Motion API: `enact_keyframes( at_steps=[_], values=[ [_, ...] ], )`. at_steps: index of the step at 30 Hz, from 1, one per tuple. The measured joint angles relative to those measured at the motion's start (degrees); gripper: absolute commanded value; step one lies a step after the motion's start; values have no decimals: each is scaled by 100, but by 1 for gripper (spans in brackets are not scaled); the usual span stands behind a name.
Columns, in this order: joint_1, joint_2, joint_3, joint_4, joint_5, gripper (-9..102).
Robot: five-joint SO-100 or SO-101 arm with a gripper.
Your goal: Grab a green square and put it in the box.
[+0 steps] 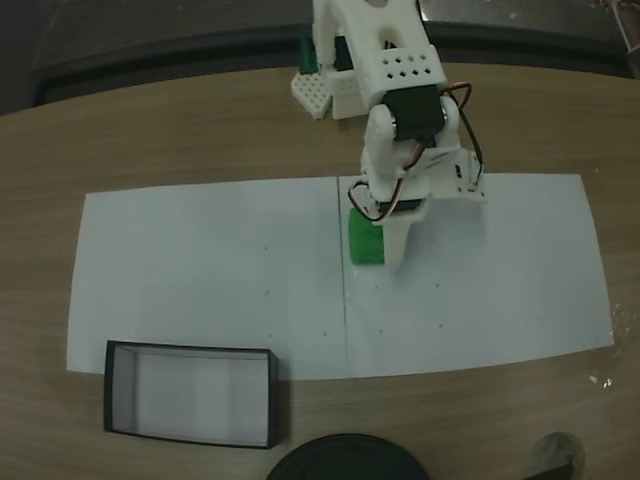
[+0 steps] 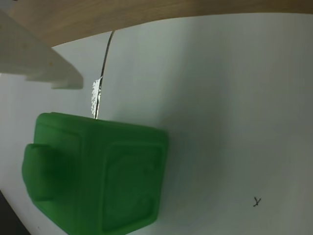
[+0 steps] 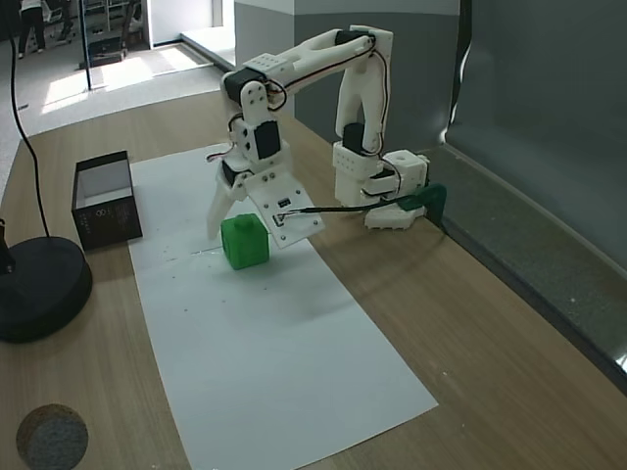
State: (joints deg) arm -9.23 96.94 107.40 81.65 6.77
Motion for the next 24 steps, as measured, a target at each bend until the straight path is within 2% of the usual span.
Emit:
enact_keyframes(
  at_steps=[8,15,22,24],
  values=[
    [167,-431,0,-413,0,40],
    [466,-976,-9,-888,0,14],
    [545,-1081,-316,-923,-9,15],
    [686,-1028,-738,-571,-18,15]
  ],
)
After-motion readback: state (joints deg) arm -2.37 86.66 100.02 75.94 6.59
